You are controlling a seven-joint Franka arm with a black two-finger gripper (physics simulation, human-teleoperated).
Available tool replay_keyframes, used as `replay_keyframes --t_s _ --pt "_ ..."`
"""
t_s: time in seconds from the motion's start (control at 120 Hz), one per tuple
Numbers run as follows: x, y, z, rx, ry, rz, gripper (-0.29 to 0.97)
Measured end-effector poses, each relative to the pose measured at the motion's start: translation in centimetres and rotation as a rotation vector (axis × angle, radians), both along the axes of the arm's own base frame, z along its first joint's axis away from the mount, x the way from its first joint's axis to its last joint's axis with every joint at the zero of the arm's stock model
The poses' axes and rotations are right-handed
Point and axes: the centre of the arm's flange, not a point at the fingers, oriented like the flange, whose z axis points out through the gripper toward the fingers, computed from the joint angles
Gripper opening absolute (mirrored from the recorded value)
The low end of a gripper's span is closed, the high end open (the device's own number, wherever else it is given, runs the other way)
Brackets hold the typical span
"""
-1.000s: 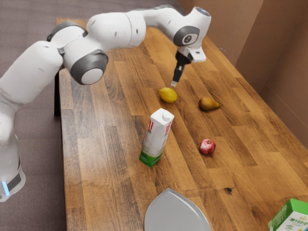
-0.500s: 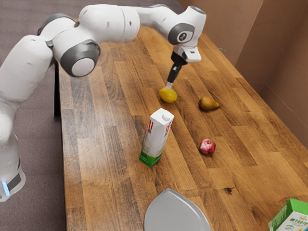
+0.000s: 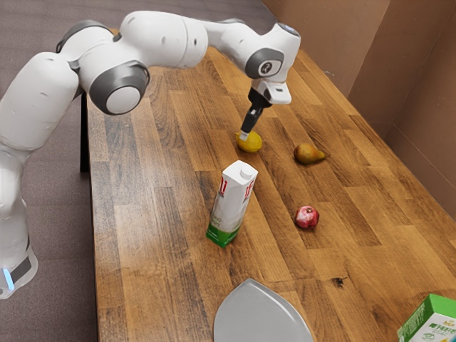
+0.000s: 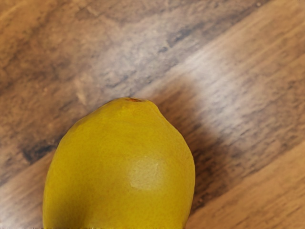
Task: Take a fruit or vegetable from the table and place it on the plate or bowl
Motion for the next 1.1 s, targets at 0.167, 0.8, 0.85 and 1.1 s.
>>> replay_keyframes --t_s 0.167,0.8,0.85,1.1 --pt "0.3 0.3 -1.2 0.005 0.010 0.000 0.68" --pt "0.8 0.7 -3.6 0.010 0.026 0.006 0.35" --pt "0.8 0.7 -3.6 0.012 0.024 0.009 0.31" --pt "0.8 0.8 -3.4 0.011 -0.001 0.033 0.24"
